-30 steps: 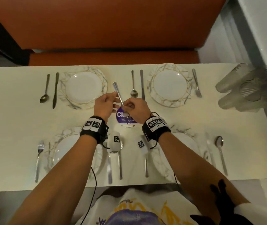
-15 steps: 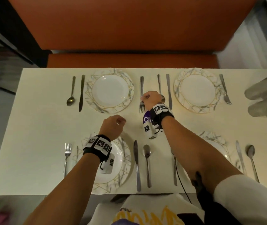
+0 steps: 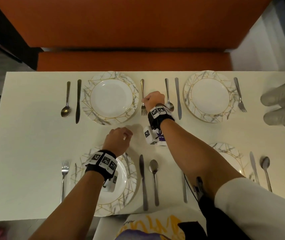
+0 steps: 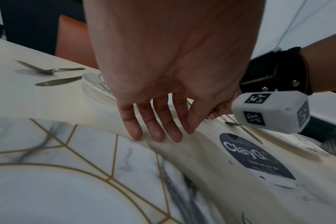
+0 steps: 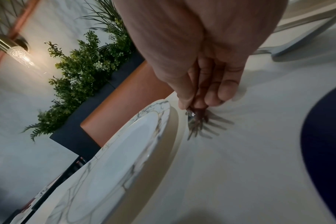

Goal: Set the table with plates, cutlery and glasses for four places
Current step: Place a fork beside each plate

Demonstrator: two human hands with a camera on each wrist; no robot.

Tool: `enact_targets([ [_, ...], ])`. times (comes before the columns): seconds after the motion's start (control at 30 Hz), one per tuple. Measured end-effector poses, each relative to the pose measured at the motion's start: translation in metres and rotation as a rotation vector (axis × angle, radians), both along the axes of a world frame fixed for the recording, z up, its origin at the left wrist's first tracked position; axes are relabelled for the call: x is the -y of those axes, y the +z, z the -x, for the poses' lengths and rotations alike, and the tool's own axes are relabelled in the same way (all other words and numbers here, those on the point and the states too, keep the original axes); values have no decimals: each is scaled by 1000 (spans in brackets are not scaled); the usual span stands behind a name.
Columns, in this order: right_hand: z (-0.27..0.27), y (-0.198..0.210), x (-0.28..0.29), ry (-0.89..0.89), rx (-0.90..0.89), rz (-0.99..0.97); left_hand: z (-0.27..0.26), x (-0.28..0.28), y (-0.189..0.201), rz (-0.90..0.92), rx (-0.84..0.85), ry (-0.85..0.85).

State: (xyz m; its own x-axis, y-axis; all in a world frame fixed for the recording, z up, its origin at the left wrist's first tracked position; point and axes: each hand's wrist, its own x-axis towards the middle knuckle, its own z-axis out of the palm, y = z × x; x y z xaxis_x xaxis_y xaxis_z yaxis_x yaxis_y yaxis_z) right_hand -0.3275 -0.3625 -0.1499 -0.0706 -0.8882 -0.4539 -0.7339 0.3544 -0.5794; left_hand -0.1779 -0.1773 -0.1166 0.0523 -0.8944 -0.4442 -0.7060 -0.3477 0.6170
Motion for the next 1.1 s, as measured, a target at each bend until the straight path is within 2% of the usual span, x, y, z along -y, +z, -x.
enact_targets([
  [0.47,-1,9,-6,-5,-14,-9,2,6,11,5,-14,1],
  [0.63,12,29,-25,9,10,92,4,11,18,4,-20,18],
  [0.87,56,58,-67,7,204,255,28,31,34,104,-83,-2],
  [1.1,137,95,-100,-86,255,405,105,48,65,181,-195,-33],
])
